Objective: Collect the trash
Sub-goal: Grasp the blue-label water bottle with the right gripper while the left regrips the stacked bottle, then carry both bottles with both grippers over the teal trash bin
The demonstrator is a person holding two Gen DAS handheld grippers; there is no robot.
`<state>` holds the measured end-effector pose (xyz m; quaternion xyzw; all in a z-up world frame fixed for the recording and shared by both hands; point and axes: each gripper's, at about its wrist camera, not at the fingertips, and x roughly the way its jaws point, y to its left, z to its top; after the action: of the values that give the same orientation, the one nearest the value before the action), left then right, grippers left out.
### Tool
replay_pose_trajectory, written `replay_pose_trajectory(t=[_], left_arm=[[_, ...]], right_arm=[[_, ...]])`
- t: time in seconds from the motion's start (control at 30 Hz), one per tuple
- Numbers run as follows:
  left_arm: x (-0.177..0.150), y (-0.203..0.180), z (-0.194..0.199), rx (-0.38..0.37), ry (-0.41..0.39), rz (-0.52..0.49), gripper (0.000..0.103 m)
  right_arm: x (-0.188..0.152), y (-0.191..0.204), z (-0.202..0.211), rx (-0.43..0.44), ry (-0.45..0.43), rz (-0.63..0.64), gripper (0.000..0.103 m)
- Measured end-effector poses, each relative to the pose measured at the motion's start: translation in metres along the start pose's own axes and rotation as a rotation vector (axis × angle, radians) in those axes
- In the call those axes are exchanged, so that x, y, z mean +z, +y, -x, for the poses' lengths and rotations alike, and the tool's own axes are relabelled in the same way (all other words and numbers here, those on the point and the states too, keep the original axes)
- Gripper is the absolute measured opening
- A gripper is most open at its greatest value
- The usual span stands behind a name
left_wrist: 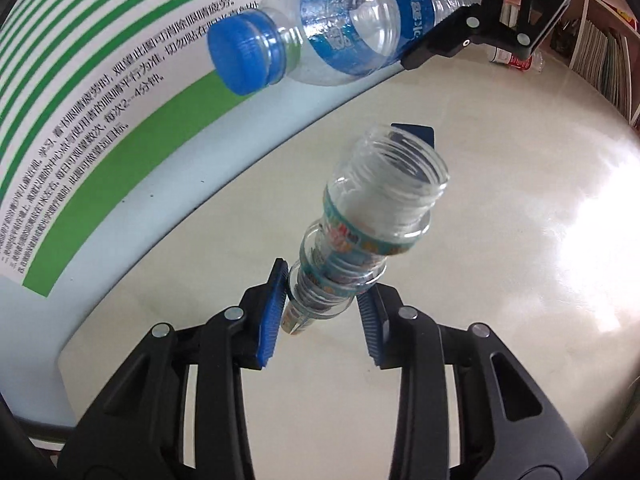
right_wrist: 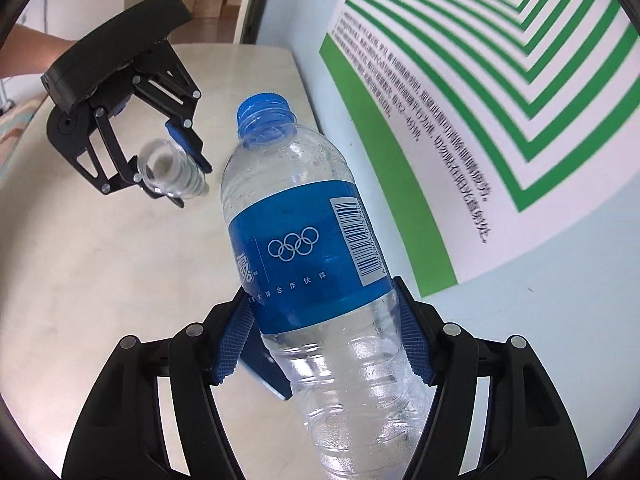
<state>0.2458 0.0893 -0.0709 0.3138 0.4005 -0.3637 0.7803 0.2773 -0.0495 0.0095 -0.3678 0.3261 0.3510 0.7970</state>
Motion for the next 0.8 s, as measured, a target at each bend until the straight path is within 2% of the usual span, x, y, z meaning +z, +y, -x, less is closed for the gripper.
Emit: replay_pose_trajectory(t=[0.03, 0.2, 0.47, 0.6, 0.8], left_arm=[[-0.001, -0.003, 0.008, 0.018, -0.001, -0.001, 0.032], [-0.004, -0.005, 0.052, 0.102, -0.002, 0.008, 0.032], [-0.034, -0.03, 0.127, 0.223, 0.005, 0.077, 0.032], [-0.064, -0.046, 0.159, 0.292, 0.011, 0.16, 0.032], [-0.132, -0.068, 0.201, 0.378, 0.047, 0.335, 0.032]], right_arm=[[0.009, 0.001, -0.001, -0.002, -0.007, -0.002, 0.067], [0.007, 0.015, 0.039, -0.027, -0.05, -0.029, 0.067], [0.014, 0.057, 0.074, 0.01, -0.12, 0.002, 0.067], [0.017, 0.083, 0.086, 0.056, -0.183, 0.017, 0.067], [0.061, 0.152, 0.077, 0.185, -0.237, 0.128, 0.067]])
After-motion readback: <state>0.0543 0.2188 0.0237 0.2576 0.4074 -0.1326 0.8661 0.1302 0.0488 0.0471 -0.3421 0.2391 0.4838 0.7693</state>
